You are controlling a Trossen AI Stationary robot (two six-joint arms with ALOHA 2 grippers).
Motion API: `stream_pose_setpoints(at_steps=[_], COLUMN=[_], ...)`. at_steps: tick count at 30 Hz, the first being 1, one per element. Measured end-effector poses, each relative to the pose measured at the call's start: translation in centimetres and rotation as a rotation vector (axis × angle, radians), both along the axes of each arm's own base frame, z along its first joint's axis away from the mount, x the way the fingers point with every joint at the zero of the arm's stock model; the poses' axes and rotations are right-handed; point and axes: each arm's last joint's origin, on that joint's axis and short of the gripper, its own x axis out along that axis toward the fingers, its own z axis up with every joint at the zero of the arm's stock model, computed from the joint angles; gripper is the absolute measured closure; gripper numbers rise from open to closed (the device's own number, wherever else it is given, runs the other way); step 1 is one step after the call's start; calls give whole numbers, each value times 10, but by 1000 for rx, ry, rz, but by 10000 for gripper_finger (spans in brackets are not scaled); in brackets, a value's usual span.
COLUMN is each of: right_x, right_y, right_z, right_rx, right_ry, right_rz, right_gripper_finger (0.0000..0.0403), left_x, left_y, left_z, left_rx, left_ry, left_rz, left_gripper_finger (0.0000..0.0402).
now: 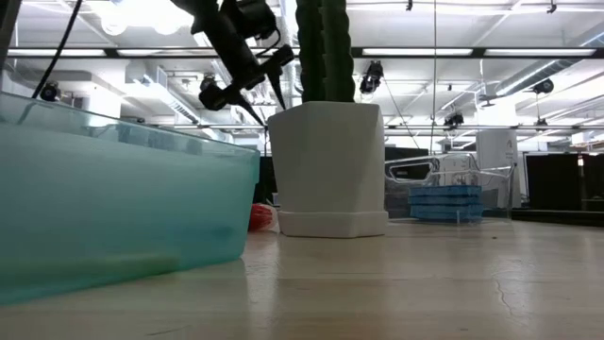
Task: Pick & Place Kitchen Sink Supplies
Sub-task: Put the orange dish brush into the green bin
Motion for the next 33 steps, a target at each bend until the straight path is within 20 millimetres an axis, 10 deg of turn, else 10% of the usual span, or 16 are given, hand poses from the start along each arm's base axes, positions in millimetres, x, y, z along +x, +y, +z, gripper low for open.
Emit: stream_pose_setpoints(at_steps=[33], right_x=[-19], right_y=[-3], right_z=[-2], right_rx=[-49], right_ry=[50], right_rz=[8], right_gripper_finger=[337], left_x=[35], left_y=[-30], left_z=[-98], left_rx=[-195], left_ry=[430], left_rz=[49], left_gripper_finger=[207])
